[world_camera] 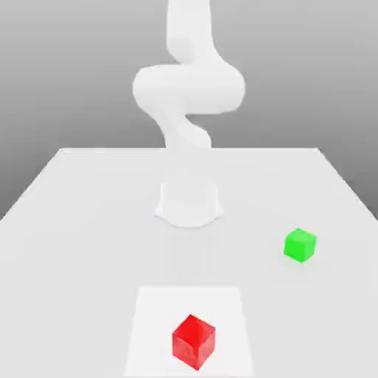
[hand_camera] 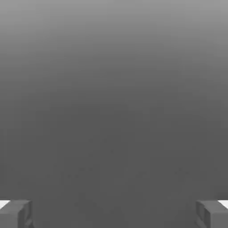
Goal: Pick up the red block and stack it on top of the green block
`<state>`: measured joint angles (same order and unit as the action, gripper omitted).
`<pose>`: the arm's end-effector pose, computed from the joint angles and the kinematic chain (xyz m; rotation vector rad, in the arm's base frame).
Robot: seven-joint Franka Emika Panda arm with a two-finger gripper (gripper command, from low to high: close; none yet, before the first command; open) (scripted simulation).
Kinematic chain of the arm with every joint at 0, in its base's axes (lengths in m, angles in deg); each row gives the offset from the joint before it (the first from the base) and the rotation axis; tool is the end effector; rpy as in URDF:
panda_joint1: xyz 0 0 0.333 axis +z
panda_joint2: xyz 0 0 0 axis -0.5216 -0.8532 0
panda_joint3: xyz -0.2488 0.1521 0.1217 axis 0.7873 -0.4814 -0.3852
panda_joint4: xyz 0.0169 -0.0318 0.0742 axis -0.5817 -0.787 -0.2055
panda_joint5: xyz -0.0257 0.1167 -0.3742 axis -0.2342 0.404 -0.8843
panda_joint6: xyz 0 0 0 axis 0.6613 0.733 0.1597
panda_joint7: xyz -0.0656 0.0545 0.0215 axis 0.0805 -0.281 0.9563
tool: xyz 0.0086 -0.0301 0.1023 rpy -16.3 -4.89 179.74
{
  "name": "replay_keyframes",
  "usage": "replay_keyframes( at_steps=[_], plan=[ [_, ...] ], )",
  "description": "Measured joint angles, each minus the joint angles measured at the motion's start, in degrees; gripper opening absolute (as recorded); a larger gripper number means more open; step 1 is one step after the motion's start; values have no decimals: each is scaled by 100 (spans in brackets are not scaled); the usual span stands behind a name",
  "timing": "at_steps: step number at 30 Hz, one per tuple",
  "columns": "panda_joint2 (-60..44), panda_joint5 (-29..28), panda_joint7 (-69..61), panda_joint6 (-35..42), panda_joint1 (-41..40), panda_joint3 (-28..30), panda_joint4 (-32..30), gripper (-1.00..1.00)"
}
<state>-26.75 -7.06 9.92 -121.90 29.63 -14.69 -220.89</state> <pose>0.3811 0.0039 0.6702 -2.4654 1.1348 -0.9533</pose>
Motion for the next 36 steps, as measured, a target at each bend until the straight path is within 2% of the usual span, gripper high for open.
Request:
replay_keyframes(
  at_steps=[13, 19, 24, 28, 29, 36],
  plan=[
    [-2748, -515, 2119, -1130, -755, -736, -682, 0],
    [-3982, -597, 2975, -1653, -824, -788, -995, 0],
    [-4970, -379, 3433, -2135, -774, -792, -1230, 0],
    [-5792, -623, 3697, -2776, -616, -583, -1145, 0],
    [-5997, -697, 3753, -2946, -552, -504, -1116, -100],
    [-6047, -718, 3772, -2996, -541, -490, -1109, -100]
  ],
)
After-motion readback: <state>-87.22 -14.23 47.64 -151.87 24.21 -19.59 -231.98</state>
